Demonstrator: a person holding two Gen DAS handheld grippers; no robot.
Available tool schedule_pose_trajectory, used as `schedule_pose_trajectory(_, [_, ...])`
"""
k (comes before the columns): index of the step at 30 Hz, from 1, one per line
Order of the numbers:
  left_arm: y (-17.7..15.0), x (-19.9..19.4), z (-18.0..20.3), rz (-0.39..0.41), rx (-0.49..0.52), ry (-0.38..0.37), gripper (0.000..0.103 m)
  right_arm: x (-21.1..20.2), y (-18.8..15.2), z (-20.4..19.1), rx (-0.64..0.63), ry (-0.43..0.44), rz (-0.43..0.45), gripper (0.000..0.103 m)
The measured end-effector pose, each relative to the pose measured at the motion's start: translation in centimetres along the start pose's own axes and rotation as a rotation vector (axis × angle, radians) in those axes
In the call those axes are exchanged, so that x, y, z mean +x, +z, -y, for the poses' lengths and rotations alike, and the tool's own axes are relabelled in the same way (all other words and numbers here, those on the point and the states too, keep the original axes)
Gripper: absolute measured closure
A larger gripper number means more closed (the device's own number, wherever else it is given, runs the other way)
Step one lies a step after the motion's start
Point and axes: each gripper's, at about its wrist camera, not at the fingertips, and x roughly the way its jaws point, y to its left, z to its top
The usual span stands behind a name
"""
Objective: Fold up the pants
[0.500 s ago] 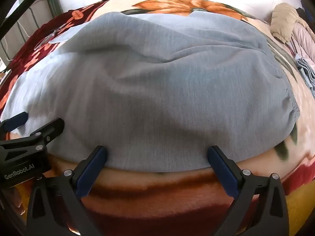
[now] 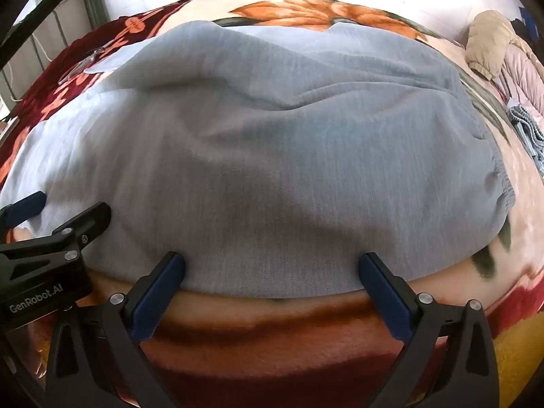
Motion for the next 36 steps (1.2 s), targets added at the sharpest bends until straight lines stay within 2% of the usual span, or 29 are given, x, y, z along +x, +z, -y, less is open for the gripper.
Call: schedule_pose_trajectory(36, [0.01,-0.13,0.47,0.0,-0.004,0.0,0.0,0.26,0.02,-0.79,-0.002,-0.003,-0.001,0.0])
